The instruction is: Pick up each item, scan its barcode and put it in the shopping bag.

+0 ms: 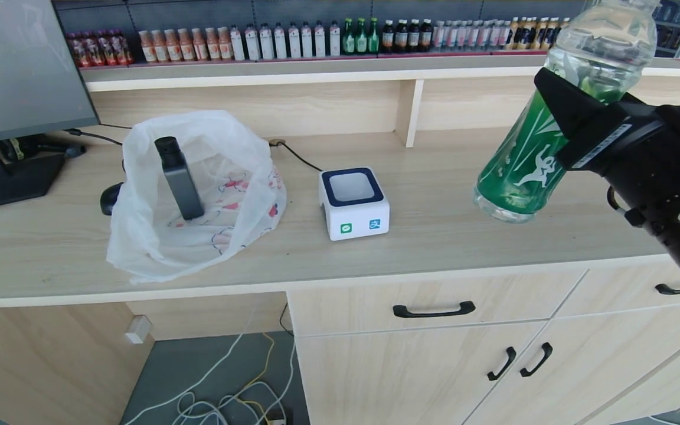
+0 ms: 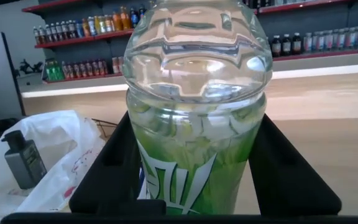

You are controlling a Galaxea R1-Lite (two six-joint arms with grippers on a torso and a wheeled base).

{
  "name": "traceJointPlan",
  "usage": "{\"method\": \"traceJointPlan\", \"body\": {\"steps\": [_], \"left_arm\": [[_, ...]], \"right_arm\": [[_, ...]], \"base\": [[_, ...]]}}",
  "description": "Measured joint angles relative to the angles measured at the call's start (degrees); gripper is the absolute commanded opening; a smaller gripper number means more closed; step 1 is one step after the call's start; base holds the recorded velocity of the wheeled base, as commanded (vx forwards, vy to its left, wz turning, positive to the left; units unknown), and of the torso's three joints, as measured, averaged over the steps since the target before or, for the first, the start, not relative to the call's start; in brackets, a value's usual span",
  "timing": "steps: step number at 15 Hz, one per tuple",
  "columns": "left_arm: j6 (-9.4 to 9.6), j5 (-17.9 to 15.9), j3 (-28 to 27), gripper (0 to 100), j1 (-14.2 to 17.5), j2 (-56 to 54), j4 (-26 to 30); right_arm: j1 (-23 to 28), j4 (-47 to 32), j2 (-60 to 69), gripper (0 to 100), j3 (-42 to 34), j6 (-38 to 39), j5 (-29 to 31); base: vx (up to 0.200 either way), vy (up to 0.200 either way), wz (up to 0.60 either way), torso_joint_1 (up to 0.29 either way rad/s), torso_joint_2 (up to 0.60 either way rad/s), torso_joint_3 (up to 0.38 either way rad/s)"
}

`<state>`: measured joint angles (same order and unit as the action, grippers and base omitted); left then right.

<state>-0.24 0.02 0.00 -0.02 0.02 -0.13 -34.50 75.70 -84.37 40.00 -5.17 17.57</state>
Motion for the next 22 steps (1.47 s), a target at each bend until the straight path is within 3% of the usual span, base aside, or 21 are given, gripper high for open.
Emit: {"method": "traceJointPlan", "body": {"steps": [9, 18, 22], "left_arm": [[-0.18, 0.0, 0.0, 100, 0.0, 0.0, 0.0], [0.24, 0.0, 0.0, 100, 0.0, 0.0, 0.0], [0.24, 0.0, 0.0, 100, 0.0, 0.0, 0.0]], "right_arm": [[4.3, 1.7, -5.5, 0, 4.1, 0.1, -1.5], [6.2, 1.5, -8.9, 0, 8.1, 0.3, -1.5], [6.2, -1.2, -11.8, 0, 16.6, 6.1, 1.2]], "base": [[0.0, 0.2, 0.0, 0.003, 0.0, 0.0], [0.0, 0.0, 0.0, 0.0, 0.0, 0.0], [0.0, 0.0, 0.0, 0.0, 0.0, 0.0]]}}
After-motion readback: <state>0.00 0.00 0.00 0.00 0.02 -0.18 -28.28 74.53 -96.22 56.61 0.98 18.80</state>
